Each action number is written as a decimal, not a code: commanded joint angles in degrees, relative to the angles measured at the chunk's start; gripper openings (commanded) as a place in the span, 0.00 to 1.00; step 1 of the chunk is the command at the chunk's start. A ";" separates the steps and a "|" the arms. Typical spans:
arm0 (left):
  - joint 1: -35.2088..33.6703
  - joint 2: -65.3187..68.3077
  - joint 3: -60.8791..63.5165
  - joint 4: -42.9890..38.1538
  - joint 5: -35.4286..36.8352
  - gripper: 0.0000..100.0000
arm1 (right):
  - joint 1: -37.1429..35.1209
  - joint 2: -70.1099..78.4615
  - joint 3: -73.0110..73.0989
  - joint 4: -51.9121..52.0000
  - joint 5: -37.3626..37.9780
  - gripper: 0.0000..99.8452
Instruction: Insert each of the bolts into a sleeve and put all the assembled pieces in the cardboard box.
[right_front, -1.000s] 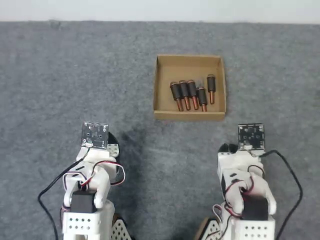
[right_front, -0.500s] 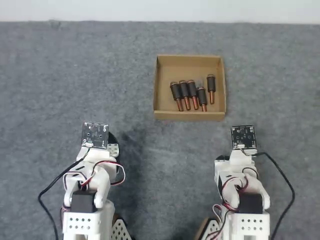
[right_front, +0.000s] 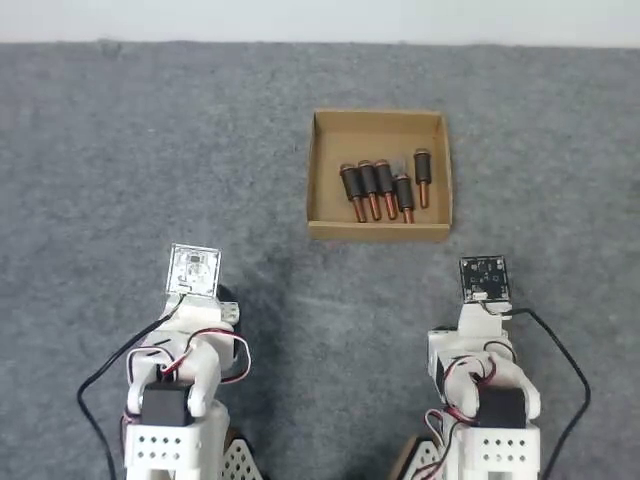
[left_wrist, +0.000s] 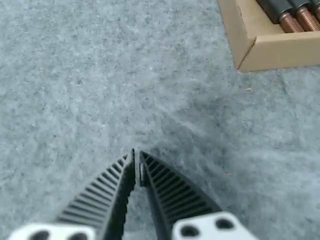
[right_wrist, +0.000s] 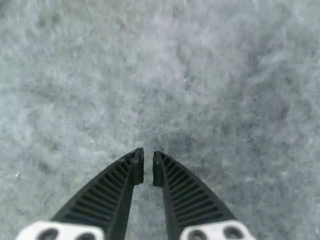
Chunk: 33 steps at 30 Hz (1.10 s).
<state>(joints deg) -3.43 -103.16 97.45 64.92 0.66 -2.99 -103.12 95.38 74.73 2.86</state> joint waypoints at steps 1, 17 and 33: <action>-0.26 -0.97 -0.84 0.26 -0.18 0.02 | 0.84 -0.84 1.05 0.48 1.14 0.01; -0.26 -0.97 -0.84 7.03 -0.35 0.02 | 0.84 -0.84 1.05 0.48 1.14 0.01; -0.26 -0.97 -0.84 7.03 -0.35 0.02 | 0.84 -0.84 1.05 0.48 1.14 0.01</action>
<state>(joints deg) -3.43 -103.16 97.45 71.52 0.84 -2.99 -103.12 95.38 74.81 2.86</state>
